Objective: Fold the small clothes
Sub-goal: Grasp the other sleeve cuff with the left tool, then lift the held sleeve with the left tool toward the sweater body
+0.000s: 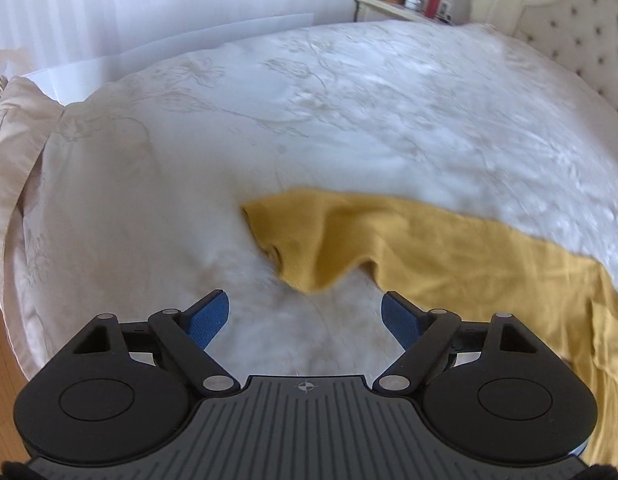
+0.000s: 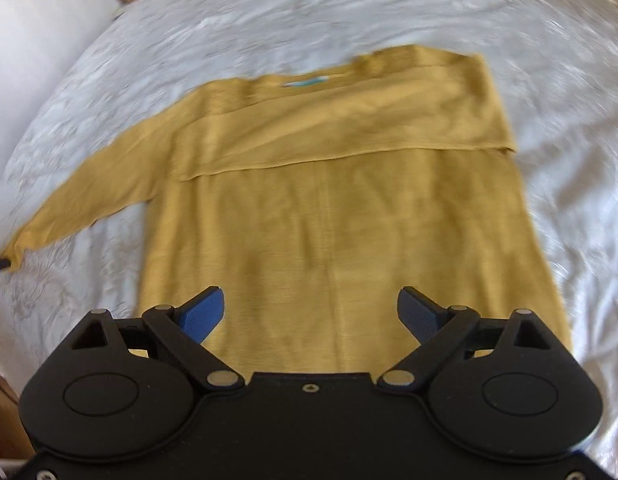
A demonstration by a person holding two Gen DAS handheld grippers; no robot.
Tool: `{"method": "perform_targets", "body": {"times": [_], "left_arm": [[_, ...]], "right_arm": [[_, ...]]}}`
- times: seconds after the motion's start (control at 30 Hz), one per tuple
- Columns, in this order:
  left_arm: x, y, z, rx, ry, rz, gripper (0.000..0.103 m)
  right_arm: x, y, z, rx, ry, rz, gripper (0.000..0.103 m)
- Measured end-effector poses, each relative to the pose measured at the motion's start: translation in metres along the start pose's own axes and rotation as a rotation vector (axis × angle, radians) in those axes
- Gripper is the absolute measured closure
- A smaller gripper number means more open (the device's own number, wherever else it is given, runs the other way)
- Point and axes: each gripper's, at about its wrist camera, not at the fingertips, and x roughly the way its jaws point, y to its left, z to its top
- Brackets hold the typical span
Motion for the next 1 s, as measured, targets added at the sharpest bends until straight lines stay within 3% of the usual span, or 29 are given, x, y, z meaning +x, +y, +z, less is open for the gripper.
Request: {"method": "perform_targets", "body": {"times": [0.1,0.3,0.4,0.47,0.53,0.73,1.0], "left_arm": [[0.008,0.006,0.009,-0.011,-0.024,-0.01,0.019],[0.029,0.01,0.019,-0.047,0.007,-0.039,0.021],[0.035,0.013,0.021,-0.058,0.004,-0.06,0.04],[0.039,0.014,0.022,-0.059,0.008,-0.096,0.072],[0.041,0.012,0.025,-0.041,0.022,-0.088,0.085],[0.011,-0.003,0.044,-0.054,-0.057,-0.13,0.085],[-0.06,-0.099,0.071,0.1,-0.21,-0.268,0.085]], "right_arm": [[0.01,0.024,0.004,-0.055,0.043,0.006,0.009],[0.023,0.047,0.006,-0.105,0.077,0.014,0.009],[0.024,0.053,0.005,-0.125,0.084,0.007,0.009],[0.027,0.054,0.004,-0.127,0.094,0.004,0.009],[0.027,0.054,0.003,-0.125,0.098,0.007,0.009],[0.026,0.042,0.001,-0.131,0.099,0.042,0.009],[0.017,0.006,-0.001,-0.091,0.08,0.111,0.009]]}}
